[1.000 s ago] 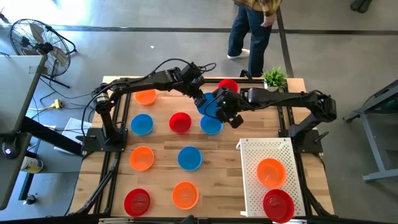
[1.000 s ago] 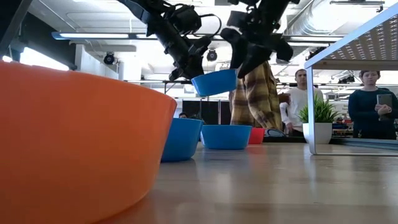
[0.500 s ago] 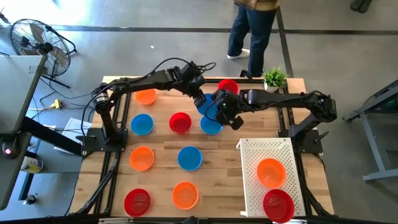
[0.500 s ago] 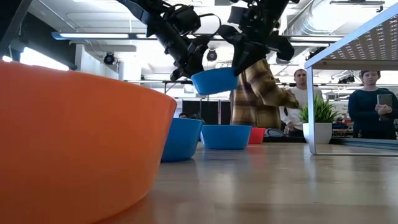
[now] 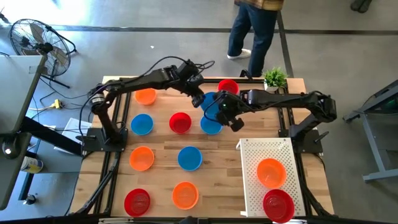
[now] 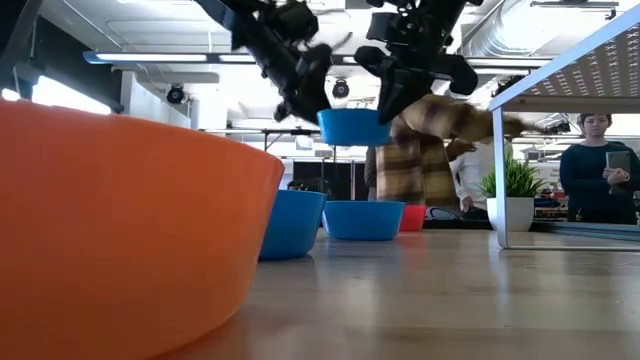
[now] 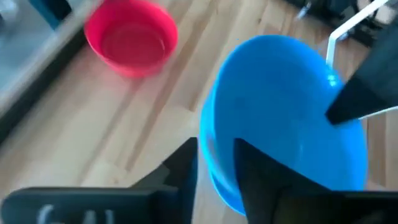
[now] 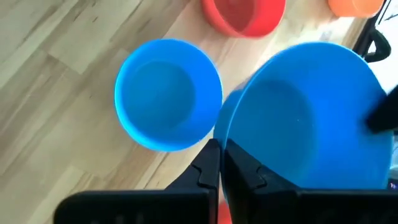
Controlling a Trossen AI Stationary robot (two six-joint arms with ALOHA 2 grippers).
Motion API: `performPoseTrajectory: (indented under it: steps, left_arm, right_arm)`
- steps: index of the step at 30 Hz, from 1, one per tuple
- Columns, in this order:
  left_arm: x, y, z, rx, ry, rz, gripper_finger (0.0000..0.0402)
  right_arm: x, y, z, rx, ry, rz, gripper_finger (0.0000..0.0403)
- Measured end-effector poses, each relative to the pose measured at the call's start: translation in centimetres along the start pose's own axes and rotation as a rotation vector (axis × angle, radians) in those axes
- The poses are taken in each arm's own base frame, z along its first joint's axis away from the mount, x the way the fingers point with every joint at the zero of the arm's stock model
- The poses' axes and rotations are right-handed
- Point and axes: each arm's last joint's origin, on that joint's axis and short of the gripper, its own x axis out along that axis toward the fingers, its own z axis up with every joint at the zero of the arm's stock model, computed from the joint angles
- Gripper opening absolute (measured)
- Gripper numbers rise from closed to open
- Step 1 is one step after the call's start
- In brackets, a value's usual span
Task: Pick & Place Mini bowls
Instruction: Put the blue bowl on the shelf
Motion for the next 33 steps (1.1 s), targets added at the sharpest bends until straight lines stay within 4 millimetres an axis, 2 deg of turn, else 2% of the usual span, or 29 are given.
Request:
performPoseTrajectory:
  steps: [5,9,11,17,20,26,33]
  left_arm:
    - [-3.2,-0.4,0.6,0.032,-0.070,0.128,0.0132]
    - [-5.3,-1.1,0.3,0.063,-0.171,0.159,0.0117]
    - [-5.7,-1.8,-0.1,0.081,-0.253,0.129,0.0101]
    - [-5.2,-2.6,-3.8,0.107,-0.407,0.072,0.0044]
    - [-4.9,-2.5,-6.0,0.090,-0.405,0.057,0.0024]
    - [-3.5,-2.9,-8.1,0.087,-0.402,0.056,0.0012]
    - [-3.3,-3.2,-8.4,0.099,-0.468,0.038,0.0011]
  right_arm:
    - [-1.5,0.8,0.2,0.024,0.001,0.000,0.0001]
    - [-3.6,1.7,0.3,0.095,-0.016,0.010,0.0001]
    - [-4.7,2.3,0.2,0.142,-0.020,0.020,0.0001]
    - [-8.6,4.1,0.5,0.324,0.005,0.090,0.0001]
    - [-10.9,4.8,1.1,0.427,0.041,0.137,0.0000]
    - [-14.1,7.5,2.2,0.644,0.122,0.217,0.0000]
    - [-15.7,11.5,3.0,0.890,0.254,0.298,0.0001]
